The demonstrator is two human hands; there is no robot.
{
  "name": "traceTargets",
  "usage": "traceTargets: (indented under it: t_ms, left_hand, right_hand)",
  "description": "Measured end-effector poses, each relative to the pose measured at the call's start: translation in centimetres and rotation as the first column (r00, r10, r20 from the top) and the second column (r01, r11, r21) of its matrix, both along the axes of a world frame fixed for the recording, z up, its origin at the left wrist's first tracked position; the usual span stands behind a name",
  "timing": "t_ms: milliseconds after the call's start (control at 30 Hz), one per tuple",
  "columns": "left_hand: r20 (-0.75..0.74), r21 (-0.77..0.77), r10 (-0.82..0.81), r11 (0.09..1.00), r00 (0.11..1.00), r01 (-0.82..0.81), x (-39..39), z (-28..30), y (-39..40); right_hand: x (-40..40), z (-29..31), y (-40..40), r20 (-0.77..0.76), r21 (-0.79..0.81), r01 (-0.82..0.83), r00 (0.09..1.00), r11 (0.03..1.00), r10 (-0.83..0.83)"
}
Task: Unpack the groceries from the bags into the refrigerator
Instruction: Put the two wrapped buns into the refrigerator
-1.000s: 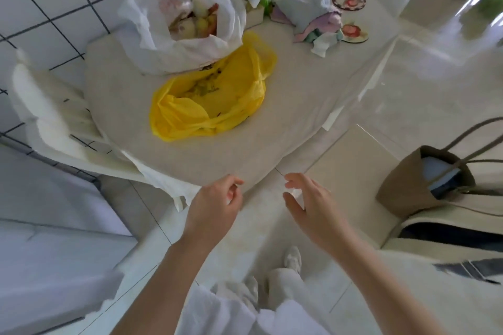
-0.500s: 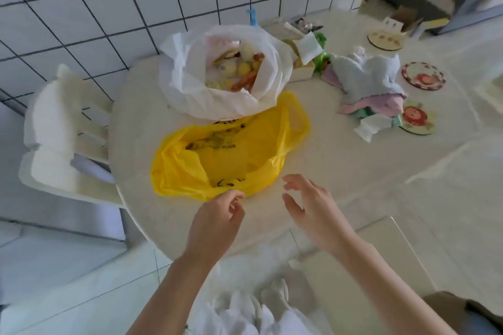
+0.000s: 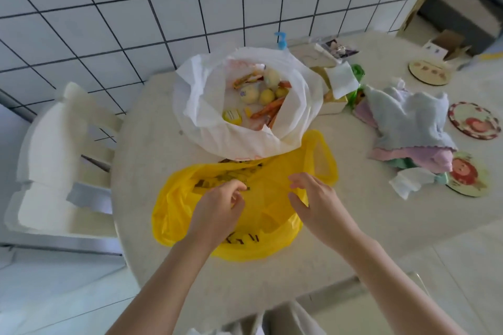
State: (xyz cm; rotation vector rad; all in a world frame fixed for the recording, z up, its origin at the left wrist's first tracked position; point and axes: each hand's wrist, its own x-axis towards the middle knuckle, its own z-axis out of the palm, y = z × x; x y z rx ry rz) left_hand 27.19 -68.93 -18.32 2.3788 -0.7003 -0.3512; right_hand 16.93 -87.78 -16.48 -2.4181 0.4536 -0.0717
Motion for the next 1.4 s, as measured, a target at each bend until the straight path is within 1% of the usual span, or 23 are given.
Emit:
traceTargets:
  t_ms: [267,467,667,767,833,900,967,1000,1067,1167,1200,1267,1333,1400]
  left_hand:
    - [0.015,0.06,0.013,0.998,1.0,-0.014,7.4,-0.1,-4.8]
    - [0.024,0.098,0.075,0.992,0.997,-0.077,13.6,-0.5,-9.5]
    - [0.067,0.17,0.012,0.985,0.998,-0.023,19.5,-1.7,-13.9]
    - [0.06,0.238,-0.021,0.971,0.998,0.006,22.0,-2.6,-16.1]
    - [0.044,0.285,-0.042,0.958,0.998,0.028,23.7,-3.2,-17.6]
    - [0.055,0.353,-0.093,0.933,0.994,0.067,25.5,-3.9,-19.0]
    - [0.073,0.42,-0.159,0.9,0.985,0.114,27.1,-4.9,-20.1]
    - [0.103,0.441,-0.179,0.89,0.978,0.116,27.8,-5.6,-20.6]
    - [0.162,0.471,-0.191,0.877,0.968,0.095,29.0,-7.1,-21.4]
    - [0.175,0.515,-0.171,0.855,0.97,0.058,30.3,-9.4,-22.4]
    - [0.172,0.543,-0.178,0.838,0.969,0.057,30.6,-10.0,-22.7]
    - [0.14,0.582,-0.183,0.811,0.973,0.069,31.1,-11.2,-23.3]
    - [0.102,0.593,-0.165,0.802,0.981,0.074,31.5,-12.1,-23.7]
    - [0.084,0.604,-0.163,0.793,0.983,0.08,31.9,-12.5,-24.0]
  right_hand:
    - [6.0,-1.0,-4.4,-0.052,-0.016,-0.076,0.996,0.997,0.075]
    - [12.9,-2.2,-9.6,-0.104,-0.011,-0.162,0.982,0.987,0.16]
    - [19.9,-3.0,-13.6,-0.125,-0.01,-0.231,0.966,0.973,0.228]
    - [23.4,-4.0,-15.2,-0.118,-0.062,-0.306,0.948,0.95,0.297]
    - [25.8,-4.8,-16.1,-0.116,-0.165,-0.343,0.938,0.925,0.327]
    - [28.3,-5.4,-17.0,-0.084,-0.321,-0.376,0.925,0.869,0.37]
    - [30.7,-6.1,-17.9,-0.059,-0.453,-0.427,0.89,0.783,0.452]
    - [31.8,-6.5,-18.5,-0.073,-0.525,-0.458,0.864,0.718,0.498]
    - [33.9,-7.6,-19.8,-0.128,-0.674,-0.494,0.811,0.549,0.571]
    - [36.0,-8.9,-21.2,-0.315,-0.755,-0.568,0.752,0.328,0.579]
    - [36.4,-9.4,-21.6,-0.362,-0.749,-0.595,0.735,0.29,0.573]
    - [37.0,-10.0,-22.0,-0.434,-0.745,-0.619,0.733,0.249,0.524]
    - [37.4,-10.4,-22.0,-0.444,-0.778,-0.596,0.745,0.2,0.498]
    - [37.9,-10.9,-21.8,-0.443,-0.793,-0.577,0.765,0.193,0.469]
